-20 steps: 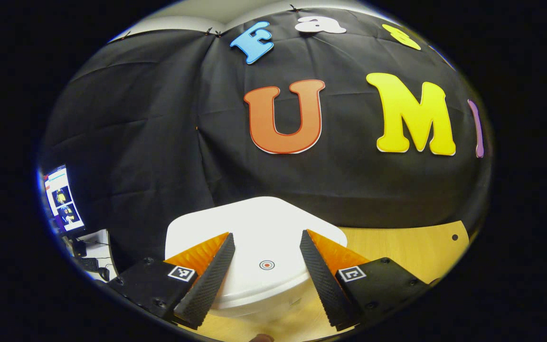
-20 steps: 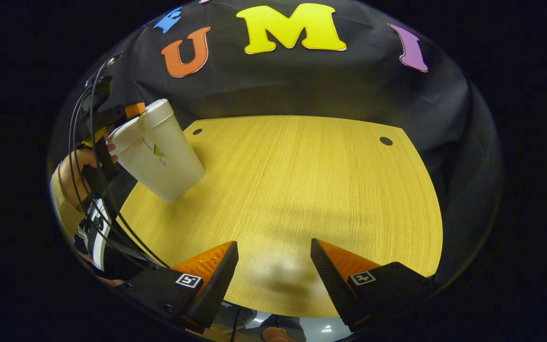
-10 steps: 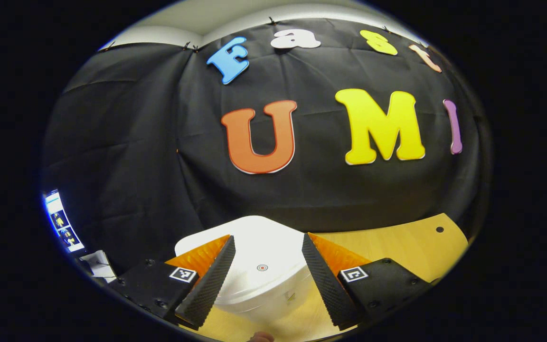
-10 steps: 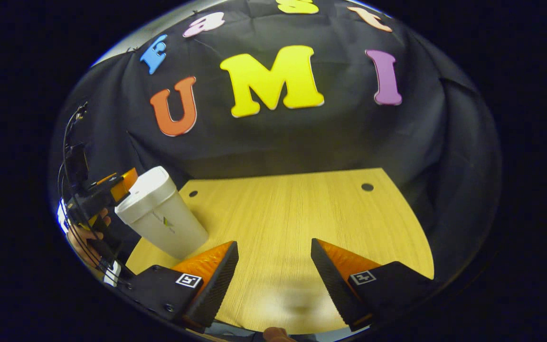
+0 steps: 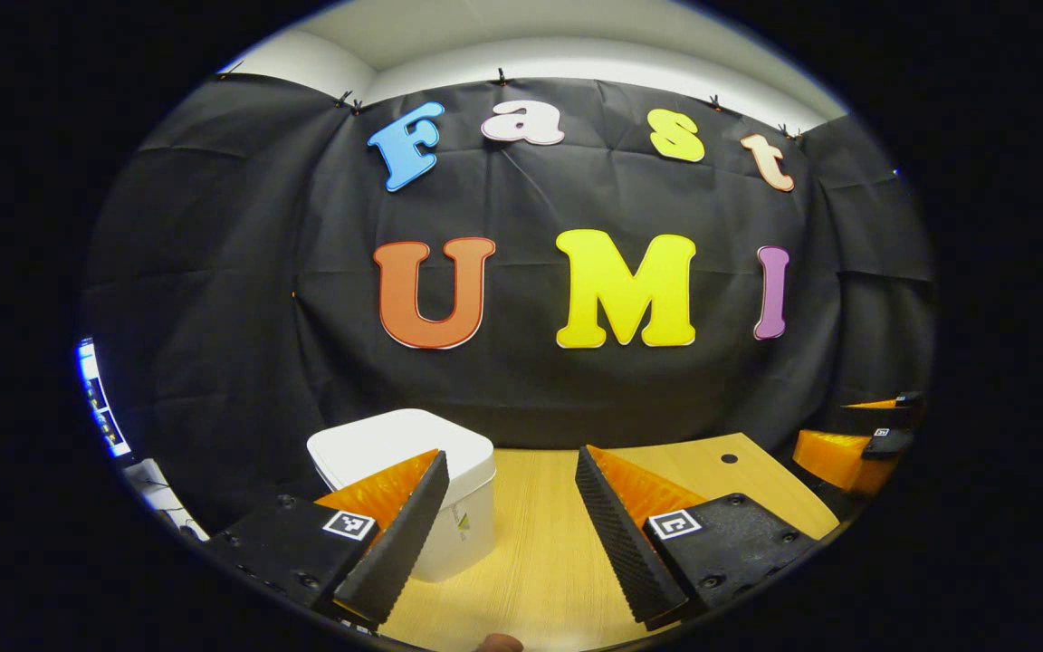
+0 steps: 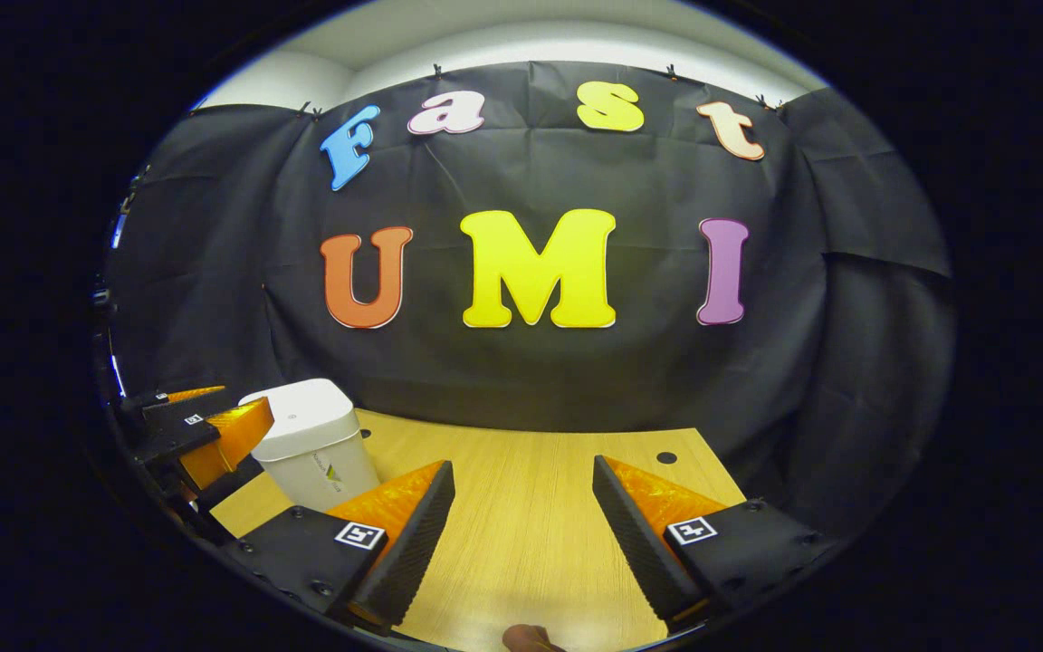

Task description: Press the lid of the desktop garbage bin to open it, pick up the crumpled paper on the desktop and throw it into the bin, then pick up the pop can on the desktop and drop it into the bin, and finally close the garbage bin lid.

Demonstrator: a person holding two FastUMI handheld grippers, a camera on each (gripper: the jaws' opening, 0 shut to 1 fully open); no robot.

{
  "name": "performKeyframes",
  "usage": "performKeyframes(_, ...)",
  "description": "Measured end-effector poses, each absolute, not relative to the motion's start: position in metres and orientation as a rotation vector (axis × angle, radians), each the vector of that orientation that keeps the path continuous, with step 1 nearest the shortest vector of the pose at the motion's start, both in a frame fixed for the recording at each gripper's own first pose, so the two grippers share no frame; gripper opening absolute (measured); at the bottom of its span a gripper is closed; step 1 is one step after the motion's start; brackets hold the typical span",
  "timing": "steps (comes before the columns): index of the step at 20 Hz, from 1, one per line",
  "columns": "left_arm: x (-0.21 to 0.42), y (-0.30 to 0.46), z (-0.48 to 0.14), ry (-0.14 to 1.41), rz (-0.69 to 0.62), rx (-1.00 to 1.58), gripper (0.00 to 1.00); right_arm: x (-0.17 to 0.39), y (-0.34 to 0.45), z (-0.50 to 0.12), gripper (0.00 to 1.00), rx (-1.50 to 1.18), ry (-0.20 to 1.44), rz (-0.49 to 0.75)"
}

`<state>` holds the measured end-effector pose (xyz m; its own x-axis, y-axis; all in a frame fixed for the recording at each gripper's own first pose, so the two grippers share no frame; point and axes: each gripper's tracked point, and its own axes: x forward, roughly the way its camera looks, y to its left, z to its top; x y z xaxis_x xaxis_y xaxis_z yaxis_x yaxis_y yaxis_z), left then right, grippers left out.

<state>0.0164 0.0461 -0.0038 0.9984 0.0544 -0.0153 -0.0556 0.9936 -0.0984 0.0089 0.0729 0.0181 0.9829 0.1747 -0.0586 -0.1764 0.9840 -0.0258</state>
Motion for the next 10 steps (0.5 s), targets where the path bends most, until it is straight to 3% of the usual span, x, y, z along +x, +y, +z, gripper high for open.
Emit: performKeyframes(10,0.016,0.047,-0.035,0.076,0.044,-0.117,0.94,-0.002,0.103,0.010,0.96,-0.106,0.054,0.198)
